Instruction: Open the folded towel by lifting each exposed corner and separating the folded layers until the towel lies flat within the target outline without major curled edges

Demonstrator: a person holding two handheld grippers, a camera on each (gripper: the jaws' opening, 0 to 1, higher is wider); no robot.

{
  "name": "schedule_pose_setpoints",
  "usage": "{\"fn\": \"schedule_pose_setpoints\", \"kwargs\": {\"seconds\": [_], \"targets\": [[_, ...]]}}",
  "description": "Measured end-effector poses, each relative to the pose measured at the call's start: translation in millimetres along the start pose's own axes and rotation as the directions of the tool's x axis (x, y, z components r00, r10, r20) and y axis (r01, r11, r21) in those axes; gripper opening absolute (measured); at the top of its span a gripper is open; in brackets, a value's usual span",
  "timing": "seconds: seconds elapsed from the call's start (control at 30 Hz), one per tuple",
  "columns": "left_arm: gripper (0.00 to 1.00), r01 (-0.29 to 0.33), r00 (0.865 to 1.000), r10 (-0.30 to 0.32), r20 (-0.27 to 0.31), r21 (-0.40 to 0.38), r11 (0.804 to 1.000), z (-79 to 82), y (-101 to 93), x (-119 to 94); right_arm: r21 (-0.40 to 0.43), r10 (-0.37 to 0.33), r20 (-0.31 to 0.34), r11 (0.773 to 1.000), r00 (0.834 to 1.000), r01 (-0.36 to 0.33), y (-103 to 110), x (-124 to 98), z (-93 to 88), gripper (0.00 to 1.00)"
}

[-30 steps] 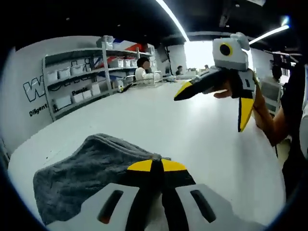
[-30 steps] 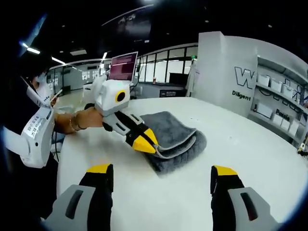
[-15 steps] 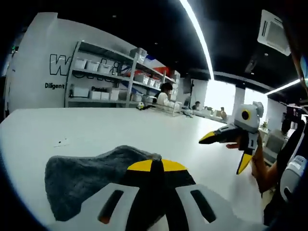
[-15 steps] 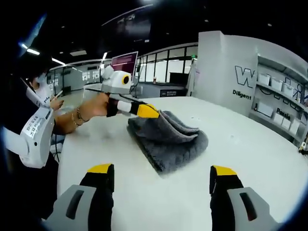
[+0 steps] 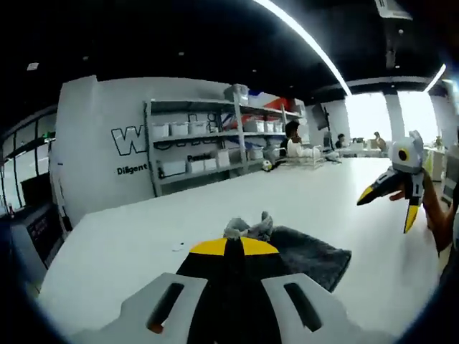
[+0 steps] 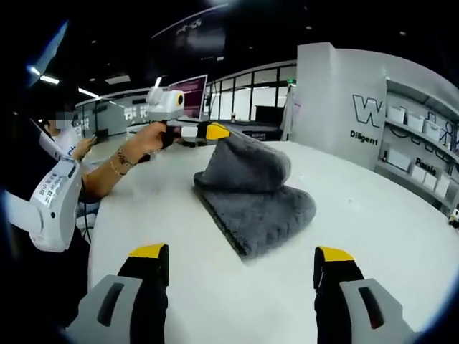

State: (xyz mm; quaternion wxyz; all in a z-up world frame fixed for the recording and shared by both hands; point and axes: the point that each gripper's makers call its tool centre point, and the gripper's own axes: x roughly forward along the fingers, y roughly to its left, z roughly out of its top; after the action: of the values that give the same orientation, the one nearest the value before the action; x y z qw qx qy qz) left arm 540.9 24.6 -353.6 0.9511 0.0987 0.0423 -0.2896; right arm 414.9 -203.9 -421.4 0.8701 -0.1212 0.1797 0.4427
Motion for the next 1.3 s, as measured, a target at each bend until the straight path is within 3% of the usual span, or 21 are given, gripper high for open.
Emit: {"fn": "schedule_pose_setpoints", "kwargs": {"seconds": [0.07,0.2,0.3,0.43,0.53,0.7,0.83,0.9,1.07,1.2,1.3], "targets": [[0.04,-0.017,1.000,0.017,0.003,0.007,1.000,0.9,7.9,-6.1,0.002,0.003,-0.003,1.000,1.000,-0.003,0.5,1.3,-0.7,0.84],[0.04,-0.136,0.990,0.139,-0.028,0.083,0.987,-4.5,41.5,-23.9,0.007,0.009,-0.011,1.000,1.000,-0.009,1.1,4.6,-1.4,0.84],[0.04,-0.178,0.983,0.180,-0.020,0.084,0.980,-4.2,59.0,-38.7,0.004,0.013,-0.021,1.000,1.000,-0.013,2.8,6.7,-3.6,0.84],[0.04,-0.256,0.962,0.268,-0.058,0.160,0.953,-12.6,80.9,-54.2,0.000,0.011,-0.035,1.000,0.999,-0.011,3.8,9.3,-6.1,0.84],[0.04,-0.293,0.950,0.306,-0.058,0.160,0.942,-17.3,92.5,-64.1,-0.002,0.016,-0.037,1.000,0.999,-0.016,5.3,10.0,-6.1,0.84],[0.04,-0.391,0.901,0.422,-0.105,0.229,0.891,-34.8,119.9,-85.0,0.010,0.018,-0.045,1.000,0.999,-0.018,3.8,14.4,-7.4,0.84],[0.04,-0.433,0.868,0.478,-0.132,0.266,0.861,-49.7,134.5,-97.0,0.012,0.025,-0.066,1.000,0.998,-0.024,4.6,17.8,-11.3,0.84],[0.04,-0.463,0.840,0.520,-0.158,0.291,0.837,-59.9,143.8,-104.4,0.014,0.026,-0.069,1.000,0.997,-0.025,4.9,18.9,-11.6,0.84],[0.04,-0.464,0.817,0.540,-0.202,0.327,0.823,-80.9,151.2,-110.7,0.021,0.030,-0.080,0.999,0.996,-0.029,5.9,22.8,-13.6,0.84],[0.04,-0.462,0.783,0.574,-0.242,0.392,0.796,-94.9,156.3,-118.5,0.022,0.032,-0.094,0.999,0.995,-0.030,7.7,26.2,-16.2,0.84],[0.04,-0.452,0.769,0.582,-0.264,0.418,0.788,-105.2,156.9,-122.5,0.025,0.039,-0.104,0.999,0.994,-0.037,8.8,29.6,-16.9,0.84]]}}
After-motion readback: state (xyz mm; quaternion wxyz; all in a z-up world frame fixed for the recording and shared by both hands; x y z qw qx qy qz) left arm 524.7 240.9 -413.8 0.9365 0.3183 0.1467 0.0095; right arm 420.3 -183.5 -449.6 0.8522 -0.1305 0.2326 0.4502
